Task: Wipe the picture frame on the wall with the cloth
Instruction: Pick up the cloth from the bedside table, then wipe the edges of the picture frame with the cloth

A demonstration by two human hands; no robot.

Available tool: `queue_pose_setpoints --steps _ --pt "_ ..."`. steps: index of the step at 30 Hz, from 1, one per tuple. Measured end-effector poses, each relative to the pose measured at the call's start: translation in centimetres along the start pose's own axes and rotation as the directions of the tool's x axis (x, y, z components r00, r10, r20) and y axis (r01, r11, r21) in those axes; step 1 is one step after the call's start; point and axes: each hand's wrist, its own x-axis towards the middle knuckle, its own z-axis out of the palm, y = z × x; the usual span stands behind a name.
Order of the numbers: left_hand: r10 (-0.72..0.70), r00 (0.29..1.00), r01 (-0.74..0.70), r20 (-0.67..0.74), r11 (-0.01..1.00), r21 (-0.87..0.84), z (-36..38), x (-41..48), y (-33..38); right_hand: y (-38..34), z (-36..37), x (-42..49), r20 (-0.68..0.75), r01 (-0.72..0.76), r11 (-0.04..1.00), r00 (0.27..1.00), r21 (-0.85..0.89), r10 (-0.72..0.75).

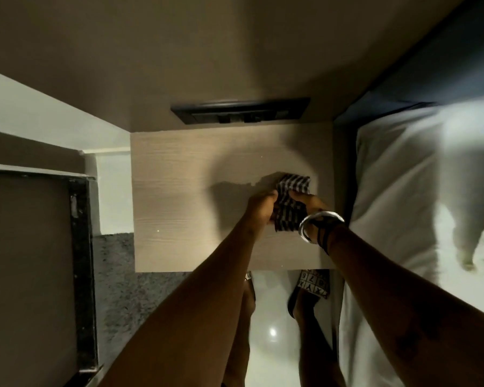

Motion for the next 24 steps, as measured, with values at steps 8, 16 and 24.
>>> queue_pose_setpoints --steps 8,16,24 --pt "0.241 0.950 -0.265 0.198 0.958 0.109 -0.3 -15.5 6.5 -4.3 0.1 -15.9 -0.056 0.344 0.939 0.938 0.005 -0.343" --pt "0.475 0.761 -0.617 0.441 0.741 0.267 3.4 -36.3 20.4 -15.1 -2.5 -41.3 0.000 0.747 0.662 0.663 -0.070 -0.748" --pt "0.605 0.379 -0.916 0.700 0.353 0.191 10.7 -57.9 32.8 -23.5 -8.0 -62.5 -0.140 0.891 0.382 0.422 0.243 -0.895"
